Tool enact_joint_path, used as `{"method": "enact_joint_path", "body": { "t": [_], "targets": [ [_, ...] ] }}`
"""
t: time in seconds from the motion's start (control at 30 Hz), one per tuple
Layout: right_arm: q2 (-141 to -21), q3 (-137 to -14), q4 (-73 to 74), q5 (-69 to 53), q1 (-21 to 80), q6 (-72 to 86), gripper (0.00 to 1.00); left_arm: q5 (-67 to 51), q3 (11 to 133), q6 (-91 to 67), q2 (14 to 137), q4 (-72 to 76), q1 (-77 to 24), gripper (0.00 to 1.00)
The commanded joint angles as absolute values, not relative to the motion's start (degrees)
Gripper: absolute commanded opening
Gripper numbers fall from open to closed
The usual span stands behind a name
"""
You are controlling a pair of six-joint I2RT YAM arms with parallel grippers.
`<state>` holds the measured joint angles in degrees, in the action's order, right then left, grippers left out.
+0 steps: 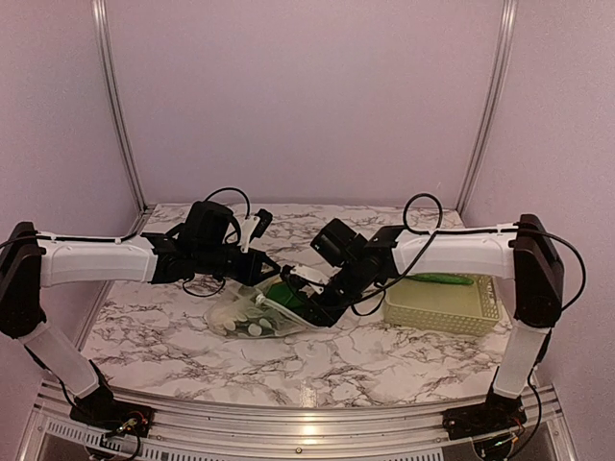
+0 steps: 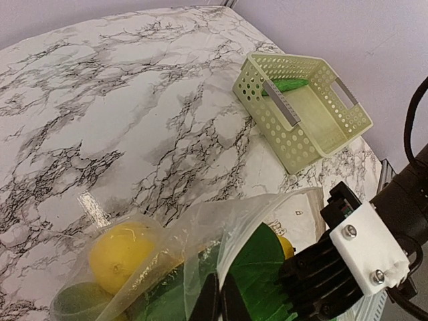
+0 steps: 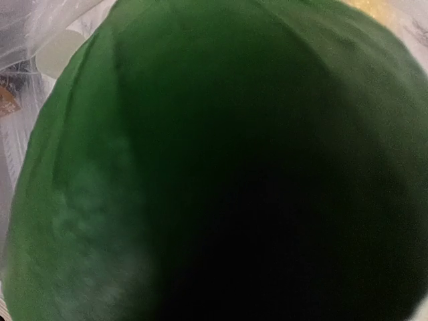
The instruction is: Open the zip-top bag and remove the fake food
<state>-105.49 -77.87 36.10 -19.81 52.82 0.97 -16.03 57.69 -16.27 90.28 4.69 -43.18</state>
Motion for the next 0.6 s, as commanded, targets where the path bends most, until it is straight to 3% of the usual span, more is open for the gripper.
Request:
{"method": "enact_joint_path", "body": {
  "t": [0.0, 0.13, 0.57],
  "targets": [
    [-103.9, -80.3, 35.8, -21.7, 52.6, 0.5, 0.08, -15.9, 56.9, -15.6, 89.1, 3.3, -43.2, 0.0],
    [-101.8, -81.0, 37.7, -21.4, 52.6, 0.3, 0.0, -15.8, 57.0, -15.5, 89.2, 3.1, -43.2, 0.0],
    [-89.6, -76.2, 43.8, -18.1, 48.8, 0.2, 0.0, -15.5, 57.0, -15.0, 88.9, 2.6, -43.2, 0.0]
  ]
}}
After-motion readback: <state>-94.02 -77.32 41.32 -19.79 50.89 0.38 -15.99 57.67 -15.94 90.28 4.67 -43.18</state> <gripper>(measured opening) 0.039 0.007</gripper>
